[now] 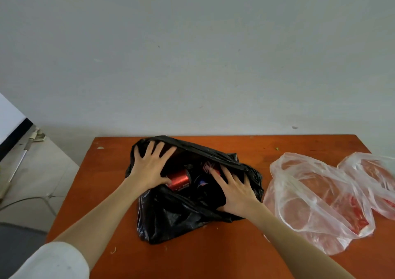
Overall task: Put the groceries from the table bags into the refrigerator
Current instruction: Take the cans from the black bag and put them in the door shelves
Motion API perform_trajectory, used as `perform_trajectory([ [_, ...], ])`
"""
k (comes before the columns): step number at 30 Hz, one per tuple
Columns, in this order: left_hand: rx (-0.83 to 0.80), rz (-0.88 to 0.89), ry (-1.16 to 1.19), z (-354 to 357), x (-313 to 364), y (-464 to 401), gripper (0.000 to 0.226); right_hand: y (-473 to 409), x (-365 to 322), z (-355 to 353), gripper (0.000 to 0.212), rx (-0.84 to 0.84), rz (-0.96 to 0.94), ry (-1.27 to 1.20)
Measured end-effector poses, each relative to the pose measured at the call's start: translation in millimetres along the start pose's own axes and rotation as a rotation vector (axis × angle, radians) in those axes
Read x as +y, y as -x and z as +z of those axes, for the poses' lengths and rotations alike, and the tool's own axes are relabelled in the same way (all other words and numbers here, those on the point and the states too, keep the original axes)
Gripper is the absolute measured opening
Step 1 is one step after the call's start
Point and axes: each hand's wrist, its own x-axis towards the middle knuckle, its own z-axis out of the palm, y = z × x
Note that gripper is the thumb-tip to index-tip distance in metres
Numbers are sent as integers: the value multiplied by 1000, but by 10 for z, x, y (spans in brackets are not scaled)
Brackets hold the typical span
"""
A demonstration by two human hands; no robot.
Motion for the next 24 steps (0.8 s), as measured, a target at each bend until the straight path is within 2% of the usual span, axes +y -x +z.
perform_trajectory([
  [4, -41, -164, 145, 157, 25, -108, 106, -55, 140, 57, 107, 155, 89, -149],
  [6, -118, -202, 168, 256, 63, -163, 108, -114, 186, 82, 99, 241, 182, -205],
  [8, -228, -229, 171, 342, 106, -227, 104, -215, 200, 100, 90, 230, 272, -187],
  [10, -291, -223, 158, 403, 133, -296, 86, -331, 181, 111, 83, 125, 356, -148],
  [13, -259, -127, 108, 430, 107, -389, 46, -485, 164, 121, 76, 24, 457, -89],
  [15, -258, -63, 184, 436, 34, -454, 34, -540, 187, 103, 64, 20, 483, -57],
  [17, -220, -15, 365, 437, -63, -511, 31, -588, 255, 85, 43, 49, 484, -92],
  [19, -254, -20, 636, 411, -155, -532, 26, -636, 338, 37, 32, 120, 493, -367],
  [21, -320, -96, 893, 386, -203, -516, 33, -694, 398, -53, 29, 155, 537, -809],
  [24, -285, -235, 1152, 415, -206, -509, 35, -839, 434, -200, 25, 93, 663, -1287],
])
